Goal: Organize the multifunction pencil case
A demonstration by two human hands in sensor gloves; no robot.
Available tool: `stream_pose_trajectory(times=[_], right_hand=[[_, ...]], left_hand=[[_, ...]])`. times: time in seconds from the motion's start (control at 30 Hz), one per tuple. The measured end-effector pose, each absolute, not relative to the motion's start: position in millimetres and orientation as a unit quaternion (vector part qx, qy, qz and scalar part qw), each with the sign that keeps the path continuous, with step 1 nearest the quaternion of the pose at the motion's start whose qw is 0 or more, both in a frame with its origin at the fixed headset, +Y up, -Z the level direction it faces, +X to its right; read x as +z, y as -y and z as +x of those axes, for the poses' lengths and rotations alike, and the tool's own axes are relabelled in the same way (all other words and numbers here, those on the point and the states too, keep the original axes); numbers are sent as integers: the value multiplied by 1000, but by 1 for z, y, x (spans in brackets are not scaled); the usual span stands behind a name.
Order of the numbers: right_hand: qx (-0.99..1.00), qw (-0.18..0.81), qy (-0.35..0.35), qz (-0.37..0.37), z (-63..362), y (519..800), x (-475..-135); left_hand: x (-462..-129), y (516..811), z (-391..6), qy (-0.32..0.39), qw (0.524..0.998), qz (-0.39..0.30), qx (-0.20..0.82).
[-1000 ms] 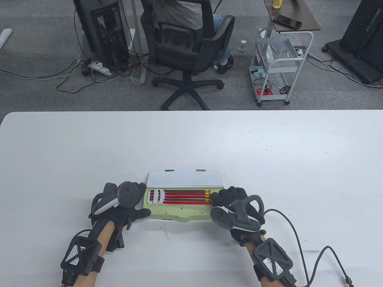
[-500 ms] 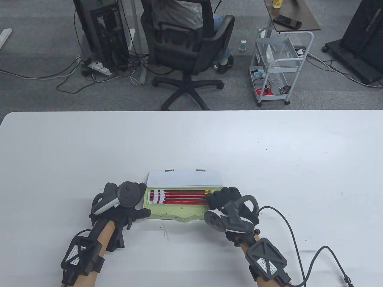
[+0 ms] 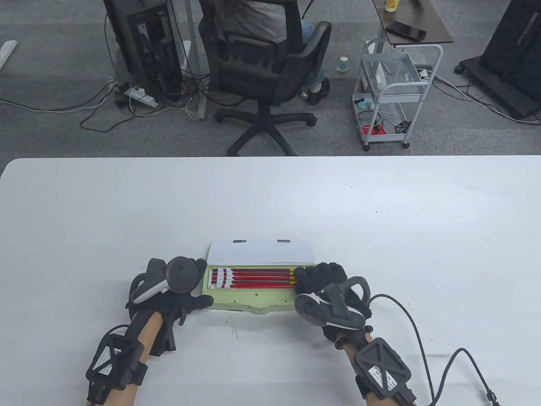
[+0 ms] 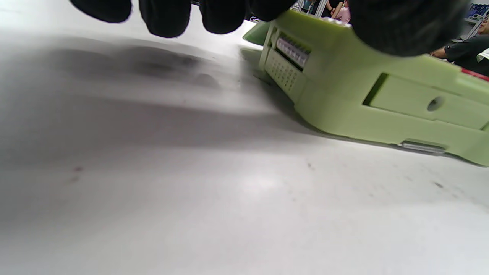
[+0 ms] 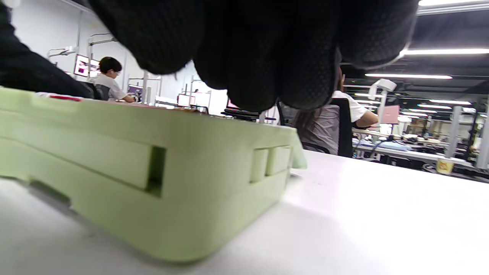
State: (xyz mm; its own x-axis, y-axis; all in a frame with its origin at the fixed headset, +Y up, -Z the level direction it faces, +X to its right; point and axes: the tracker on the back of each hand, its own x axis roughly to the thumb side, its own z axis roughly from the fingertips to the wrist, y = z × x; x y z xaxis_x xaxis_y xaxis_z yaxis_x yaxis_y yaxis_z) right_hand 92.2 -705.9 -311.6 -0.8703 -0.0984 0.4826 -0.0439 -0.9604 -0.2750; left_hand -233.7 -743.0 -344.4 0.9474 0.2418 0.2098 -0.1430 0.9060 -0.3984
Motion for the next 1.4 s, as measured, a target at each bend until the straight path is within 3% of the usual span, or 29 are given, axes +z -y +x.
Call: stream_pose_trajectory(times=[0.3,1.4], right_hand=[[-980,1,-97,-174,111,714,-324],[-979,38,-81,-181,85,722,-326]], left_hand=[[-344,743,-234,127,968,-194,98],[-344,742,-233,126,968,-196,95]])
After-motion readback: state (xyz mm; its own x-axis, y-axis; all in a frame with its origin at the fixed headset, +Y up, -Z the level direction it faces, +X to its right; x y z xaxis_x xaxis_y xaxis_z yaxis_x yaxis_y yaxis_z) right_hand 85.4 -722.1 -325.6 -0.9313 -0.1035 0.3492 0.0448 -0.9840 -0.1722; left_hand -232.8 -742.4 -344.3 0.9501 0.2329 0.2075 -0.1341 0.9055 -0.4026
